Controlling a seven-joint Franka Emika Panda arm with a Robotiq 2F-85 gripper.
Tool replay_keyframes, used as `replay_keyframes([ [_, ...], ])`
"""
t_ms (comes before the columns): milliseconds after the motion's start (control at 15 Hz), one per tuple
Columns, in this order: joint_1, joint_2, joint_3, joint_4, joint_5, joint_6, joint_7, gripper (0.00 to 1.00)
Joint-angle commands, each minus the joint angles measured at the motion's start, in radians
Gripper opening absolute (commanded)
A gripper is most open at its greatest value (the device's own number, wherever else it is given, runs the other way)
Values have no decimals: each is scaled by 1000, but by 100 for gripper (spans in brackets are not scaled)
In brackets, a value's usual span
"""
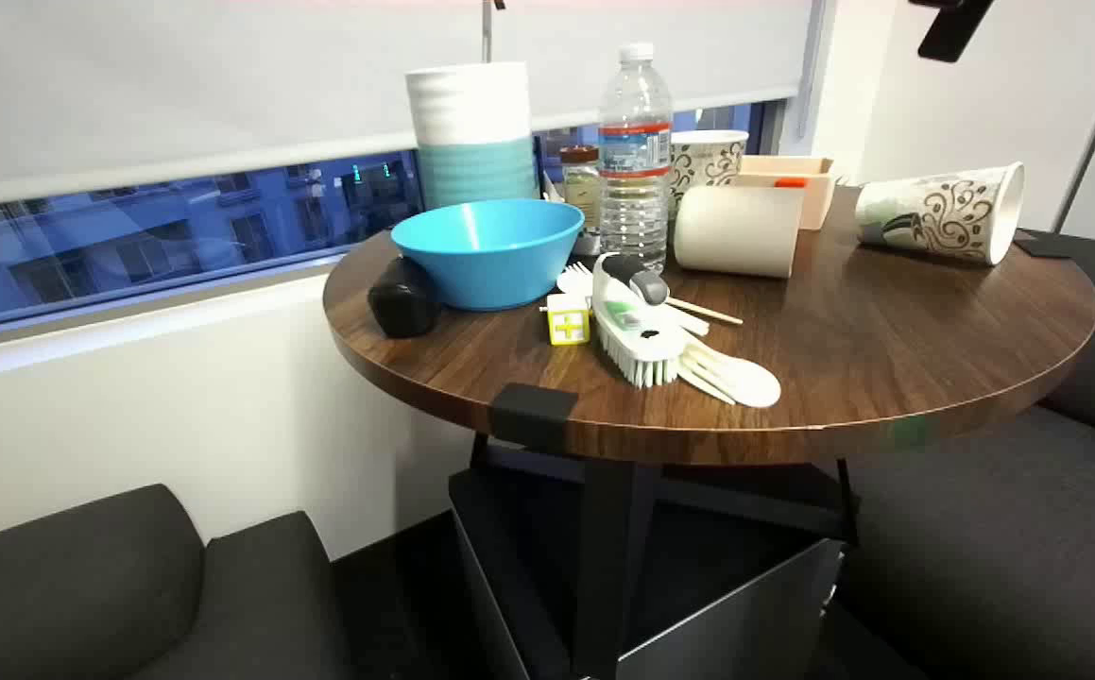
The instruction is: Pick up the white mug and paper cup one by one and place them the right way up on the table
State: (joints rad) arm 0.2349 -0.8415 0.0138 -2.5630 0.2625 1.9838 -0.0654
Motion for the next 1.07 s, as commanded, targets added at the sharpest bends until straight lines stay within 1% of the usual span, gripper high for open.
replay_keyframes([
  [0,-18,1,13,2,12,-5,-11,100],
  [533,-18,1,13,2,12,-5,-11,100],
  [600,-11,3,-4,-10,48,27,-14,100],
  [867,-45,19,-6,-41,129,112,75,100],
  [1000,-77,22,-4,-75,151,148,129,100],
])
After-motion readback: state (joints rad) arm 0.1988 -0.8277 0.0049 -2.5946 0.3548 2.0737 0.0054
